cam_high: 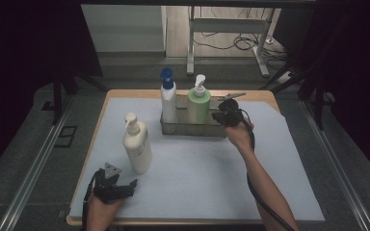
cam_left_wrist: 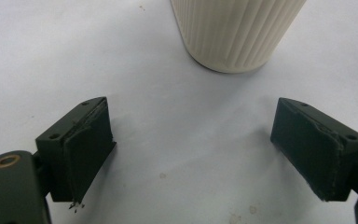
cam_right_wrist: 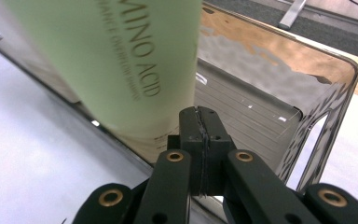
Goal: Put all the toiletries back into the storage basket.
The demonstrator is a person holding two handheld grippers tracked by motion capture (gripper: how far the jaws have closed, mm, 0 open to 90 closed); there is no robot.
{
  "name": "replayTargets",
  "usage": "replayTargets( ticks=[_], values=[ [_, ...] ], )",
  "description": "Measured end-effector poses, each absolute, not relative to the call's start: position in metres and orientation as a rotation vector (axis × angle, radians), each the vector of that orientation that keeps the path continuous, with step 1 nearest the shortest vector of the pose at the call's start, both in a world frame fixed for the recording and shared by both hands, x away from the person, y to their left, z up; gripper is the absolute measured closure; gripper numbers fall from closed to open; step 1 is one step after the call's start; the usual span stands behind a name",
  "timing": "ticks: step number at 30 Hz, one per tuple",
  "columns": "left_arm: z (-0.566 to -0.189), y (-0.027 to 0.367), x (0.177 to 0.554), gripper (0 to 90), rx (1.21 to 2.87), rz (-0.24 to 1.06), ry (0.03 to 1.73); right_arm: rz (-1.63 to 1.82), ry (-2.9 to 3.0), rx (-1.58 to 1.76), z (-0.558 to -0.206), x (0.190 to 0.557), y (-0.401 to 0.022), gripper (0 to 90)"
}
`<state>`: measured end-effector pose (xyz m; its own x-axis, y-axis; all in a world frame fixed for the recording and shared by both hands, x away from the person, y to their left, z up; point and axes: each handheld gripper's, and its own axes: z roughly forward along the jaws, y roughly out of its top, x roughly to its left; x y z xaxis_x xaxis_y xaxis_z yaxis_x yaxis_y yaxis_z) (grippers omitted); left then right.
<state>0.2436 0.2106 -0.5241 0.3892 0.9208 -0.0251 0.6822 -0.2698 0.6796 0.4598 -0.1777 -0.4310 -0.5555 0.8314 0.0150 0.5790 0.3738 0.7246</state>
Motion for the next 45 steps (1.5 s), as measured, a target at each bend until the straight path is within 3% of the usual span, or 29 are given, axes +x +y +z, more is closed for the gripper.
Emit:
replayTargets(
  ticks=[23,45],
  values=[
    [-0.524,0.211,0.244,12.3,2.042,0.507,1.368,0.954,2.293,1.293,-0.445,0.486,-0.166,88.1],
    [-0.524,0.211,0.244,12.2,2.043,0.506,1.369,0.963,2.325,1.29,-0.452,0.485,-0.151,89.1]
  ],
)
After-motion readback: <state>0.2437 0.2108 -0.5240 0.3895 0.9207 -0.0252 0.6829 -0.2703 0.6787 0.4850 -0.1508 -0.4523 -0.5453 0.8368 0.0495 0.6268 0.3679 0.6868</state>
